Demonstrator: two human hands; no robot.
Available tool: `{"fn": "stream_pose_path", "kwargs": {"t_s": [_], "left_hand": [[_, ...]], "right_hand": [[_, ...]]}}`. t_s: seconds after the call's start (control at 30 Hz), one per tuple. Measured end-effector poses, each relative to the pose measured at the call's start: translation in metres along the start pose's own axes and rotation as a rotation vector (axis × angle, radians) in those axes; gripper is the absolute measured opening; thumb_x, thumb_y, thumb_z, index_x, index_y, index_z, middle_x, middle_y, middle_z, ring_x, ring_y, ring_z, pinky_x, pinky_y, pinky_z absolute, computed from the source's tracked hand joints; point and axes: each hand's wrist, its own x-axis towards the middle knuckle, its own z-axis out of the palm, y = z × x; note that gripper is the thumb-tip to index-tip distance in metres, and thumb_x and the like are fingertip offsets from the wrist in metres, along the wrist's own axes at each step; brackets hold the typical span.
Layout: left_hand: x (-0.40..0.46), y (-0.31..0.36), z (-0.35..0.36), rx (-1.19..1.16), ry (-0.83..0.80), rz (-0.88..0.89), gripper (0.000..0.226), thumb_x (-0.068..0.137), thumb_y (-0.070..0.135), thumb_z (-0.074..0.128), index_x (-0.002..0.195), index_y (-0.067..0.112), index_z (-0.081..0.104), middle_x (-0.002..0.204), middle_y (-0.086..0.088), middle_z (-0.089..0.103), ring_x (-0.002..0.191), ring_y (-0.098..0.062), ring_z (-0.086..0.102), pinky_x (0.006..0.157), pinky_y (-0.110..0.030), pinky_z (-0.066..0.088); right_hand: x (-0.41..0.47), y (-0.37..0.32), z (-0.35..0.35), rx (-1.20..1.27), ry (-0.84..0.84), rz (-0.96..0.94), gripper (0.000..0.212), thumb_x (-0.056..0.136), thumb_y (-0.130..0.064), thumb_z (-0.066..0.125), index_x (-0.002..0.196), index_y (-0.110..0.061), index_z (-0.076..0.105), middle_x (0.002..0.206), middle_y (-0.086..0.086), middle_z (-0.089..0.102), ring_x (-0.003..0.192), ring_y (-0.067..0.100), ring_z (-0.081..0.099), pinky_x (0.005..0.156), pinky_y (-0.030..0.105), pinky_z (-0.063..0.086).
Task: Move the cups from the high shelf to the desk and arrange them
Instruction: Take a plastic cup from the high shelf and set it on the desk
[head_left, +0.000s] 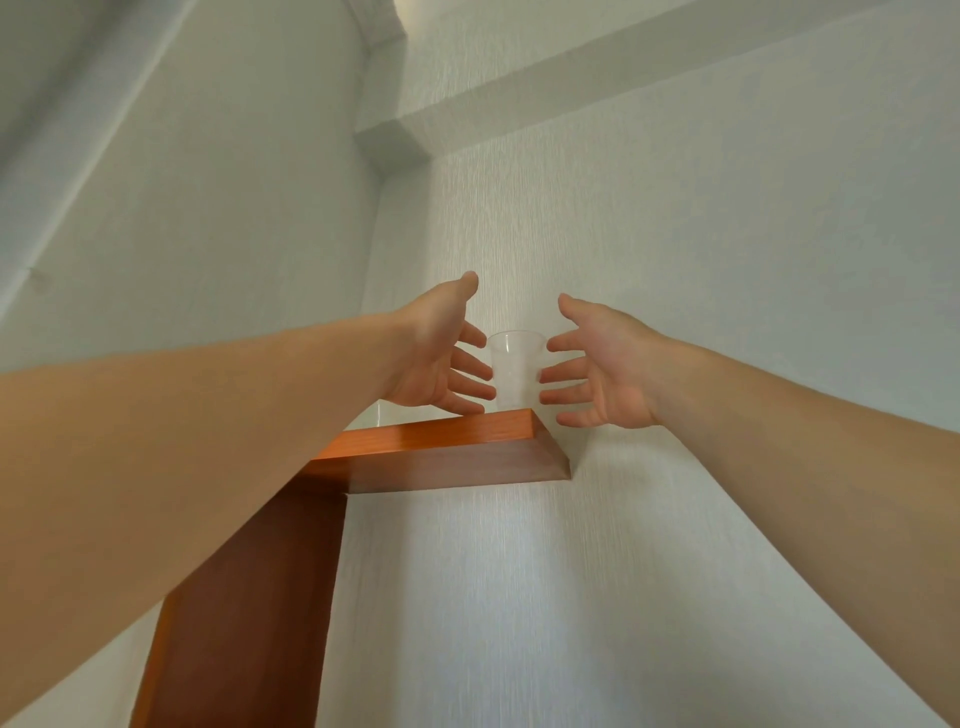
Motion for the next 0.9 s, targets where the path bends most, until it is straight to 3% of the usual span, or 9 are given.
{"fn": "stream_pose_path", "kwargs": {"t_s": [0.13,0.37,0.5,0.9], "left_hand": [[-0.006,-0.001,0.000,-0.013,0.012,0.048,0.082,0.100,0.074,0.026,0.153,0.014,0.042,0.142,-0.022,0.059,0.116,-0.041,0.067,0.092,-0.052,0.060],[-0.016,-0.003,0.005,-0.031,0.038,0.103,0.076,0.101,0.070,0.031,0.151,0.016,0.048,0.137,-0.019,0.063,0.113,-0.039,0.069,0.101,-0.050,0.056],[-0.024,-0.003,0.013,-0.048,0.071,0.135,0.070,0.102,0.066,0.034,0.146,0.014,0.052,0.129,-0.018,0.067,0.111,-0.038,0.071,0.102,-0.048,0.056],[-0.065,0.002,0.017,-0.170,0.125,0.189,0.056,0.107,0.057,0.029,0.128,0.016,0.062,0.117,-0.017,0.070,0.101,-0.036,0.073,0.083,-0.041,0.062]], "right_hand": [[-0.004,0.000,-0.003,0.018,0.002,-0.038,0.064,0.102,-0.062,0.041,0.146,-0.018,0.051,0.131,0.014,0.063,0.111,0.035,0.064,0.095,0.051,0.052],[-0.013,0.002,-0.007,0.076,0.006,-0.082,0.059,0.102,-0.062,0.043,0.141,-0.019,0.055,0.122,0.012,0.067,0.105,0.033,0.069,0.099,0.051,0.054],[-0.021,0.005,-0.008,0.100,0.026,-0.104,0.052,0.102,-0.059,0.044,0.135,-0.021,0.058,0.118,0.009,0.069,0.103,0.031,0.070,0.089,0.048,0.056],[-0.074,-0.007,0.006,0.098,0.125,-0.160,0.036,0.100,-0.053,0.054,0.124,-0.028,0.064,0.113,0.003,0.073,0.099,0.026,0.073,0.085,0.042,0.058]]}}
